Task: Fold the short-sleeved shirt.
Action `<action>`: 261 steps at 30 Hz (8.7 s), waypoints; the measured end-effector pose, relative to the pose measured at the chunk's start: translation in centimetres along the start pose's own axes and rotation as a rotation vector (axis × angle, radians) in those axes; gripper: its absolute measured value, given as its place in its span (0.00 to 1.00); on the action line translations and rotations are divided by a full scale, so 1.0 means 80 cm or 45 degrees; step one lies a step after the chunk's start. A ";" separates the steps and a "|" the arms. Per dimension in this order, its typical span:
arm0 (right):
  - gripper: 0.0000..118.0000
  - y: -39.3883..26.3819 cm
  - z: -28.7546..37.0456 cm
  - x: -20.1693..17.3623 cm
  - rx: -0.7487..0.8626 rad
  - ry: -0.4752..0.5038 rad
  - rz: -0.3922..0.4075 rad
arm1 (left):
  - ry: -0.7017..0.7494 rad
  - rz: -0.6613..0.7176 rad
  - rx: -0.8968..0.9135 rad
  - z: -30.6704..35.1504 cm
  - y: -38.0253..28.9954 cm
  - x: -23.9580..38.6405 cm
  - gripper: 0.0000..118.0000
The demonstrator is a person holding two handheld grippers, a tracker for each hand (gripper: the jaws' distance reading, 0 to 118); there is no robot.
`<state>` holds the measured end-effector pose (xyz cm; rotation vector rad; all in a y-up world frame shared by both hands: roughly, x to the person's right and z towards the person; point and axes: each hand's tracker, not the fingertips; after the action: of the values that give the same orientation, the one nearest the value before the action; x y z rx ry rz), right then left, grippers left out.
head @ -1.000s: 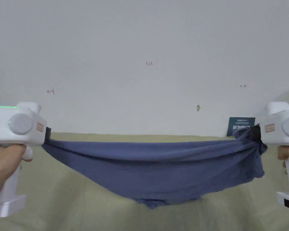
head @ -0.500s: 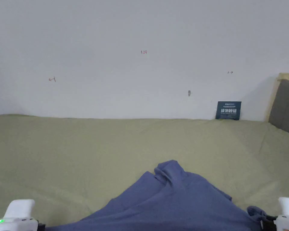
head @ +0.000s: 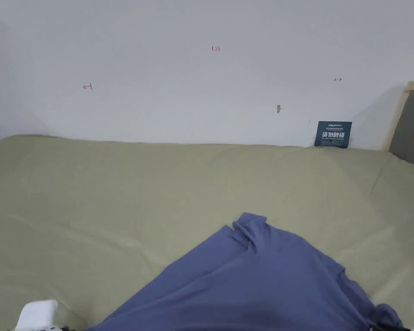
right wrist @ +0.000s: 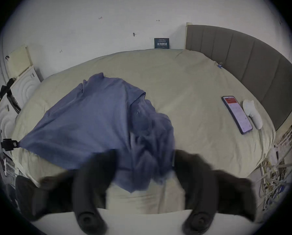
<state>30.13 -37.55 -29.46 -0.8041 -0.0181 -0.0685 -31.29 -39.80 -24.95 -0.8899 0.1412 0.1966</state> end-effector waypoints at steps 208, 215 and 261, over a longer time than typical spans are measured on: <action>0.03 0.354 -0.065 -0.073 0.360 0.065 0.156 | 0.177 -0.337 0.354 -0.062 0.369 0.169 0.01; 0.03 0.159 -0.013 -0.039 0.191 0.088 0.177 | 0.139 -0.340 0.197 -0.035 0.194 0.107 0.01; 0.01 -0.061 0.080 -0.008 0.136 0.069 0.116 | 0.031 -0.058 0.084 0.057 -0.025 0.024 0.00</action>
<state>29.22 -36.28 -21.53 -0.6955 0.0654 -0.0027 -28.82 -37.22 -20.97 -0.8289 0.1490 0.1384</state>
